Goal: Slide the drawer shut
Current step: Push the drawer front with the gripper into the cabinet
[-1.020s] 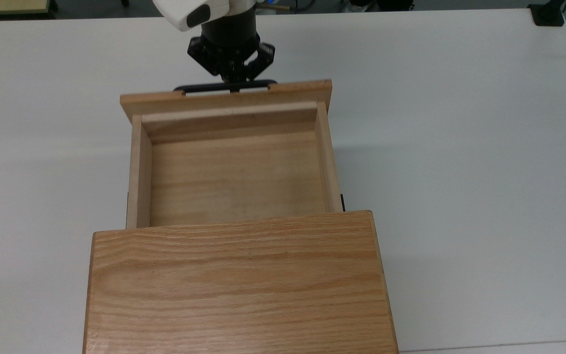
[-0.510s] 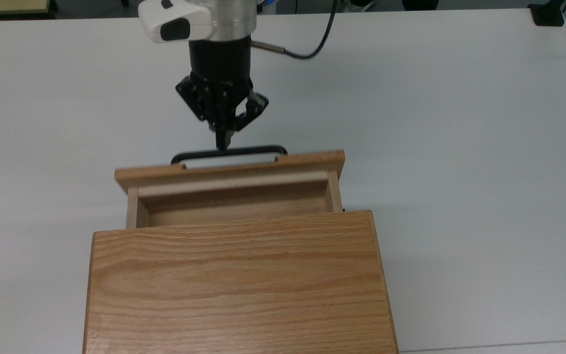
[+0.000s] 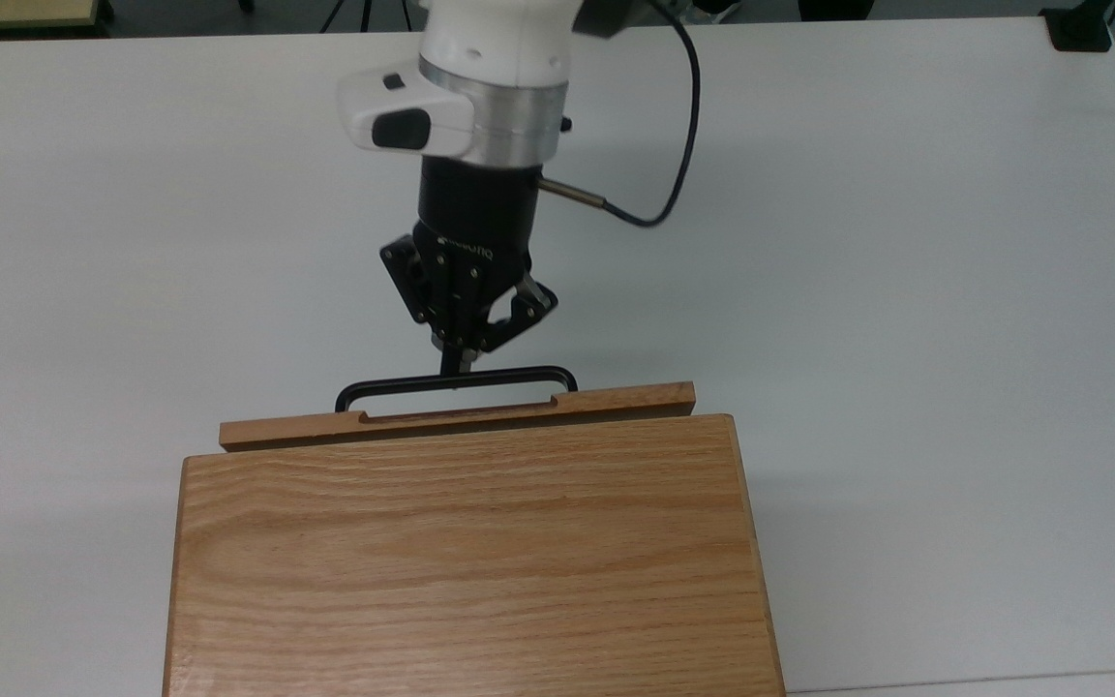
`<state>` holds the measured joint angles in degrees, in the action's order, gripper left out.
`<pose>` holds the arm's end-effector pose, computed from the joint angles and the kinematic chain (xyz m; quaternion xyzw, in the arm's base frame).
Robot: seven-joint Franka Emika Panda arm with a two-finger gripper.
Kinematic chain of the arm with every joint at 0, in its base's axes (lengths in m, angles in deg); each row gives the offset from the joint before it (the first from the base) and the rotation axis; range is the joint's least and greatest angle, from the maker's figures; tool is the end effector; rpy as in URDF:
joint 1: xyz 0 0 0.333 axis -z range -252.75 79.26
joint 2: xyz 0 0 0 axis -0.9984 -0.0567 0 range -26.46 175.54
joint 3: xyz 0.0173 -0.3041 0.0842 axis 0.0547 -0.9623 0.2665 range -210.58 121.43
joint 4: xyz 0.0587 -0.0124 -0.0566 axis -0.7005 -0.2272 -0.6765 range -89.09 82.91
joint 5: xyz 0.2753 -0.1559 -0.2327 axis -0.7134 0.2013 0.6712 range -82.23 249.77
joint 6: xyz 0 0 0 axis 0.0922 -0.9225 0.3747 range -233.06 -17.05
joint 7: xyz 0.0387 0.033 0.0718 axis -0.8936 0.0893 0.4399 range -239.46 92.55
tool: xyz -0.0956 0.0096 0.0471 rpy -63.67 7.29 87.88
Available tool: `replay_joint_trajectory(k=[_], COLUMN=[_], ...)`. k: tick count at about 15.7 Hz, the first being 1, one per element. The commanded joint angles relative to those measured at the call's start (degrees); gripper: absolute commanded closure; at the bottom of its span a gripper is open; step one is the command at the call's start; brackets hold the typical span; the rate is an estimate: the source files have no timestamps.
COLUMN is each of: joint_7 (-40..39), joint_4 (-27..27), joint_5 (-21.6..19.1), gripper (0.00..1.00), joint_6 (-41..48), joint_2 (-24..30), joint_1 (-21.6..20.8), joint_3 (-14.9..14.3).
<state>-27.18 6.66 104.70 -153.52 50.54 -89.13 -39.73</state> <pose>0.7232 0.0753 0.5292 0.9227 -0.2399 0.3017 0.0072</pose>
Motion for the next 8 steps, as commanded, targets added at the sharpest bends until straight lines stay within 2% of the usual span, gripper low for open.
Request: replay_joint_trajectory(k=[1, 3, 8], joint_7=[9.3, 12.9, 17.7], joint_4=[1.9, 1.9, 1.9], joint_5=[3.6, 5.5, 7.4], gripper=[1.00, 1.00, 1.00], joint_6=[-4.3, -4.5, -7.4], joint_2=[-1.7, -1.7, -1.8], joint_1=[-0.4, -0.4, -0.3], joint_3=[-0.3, -0.3, -0.5])
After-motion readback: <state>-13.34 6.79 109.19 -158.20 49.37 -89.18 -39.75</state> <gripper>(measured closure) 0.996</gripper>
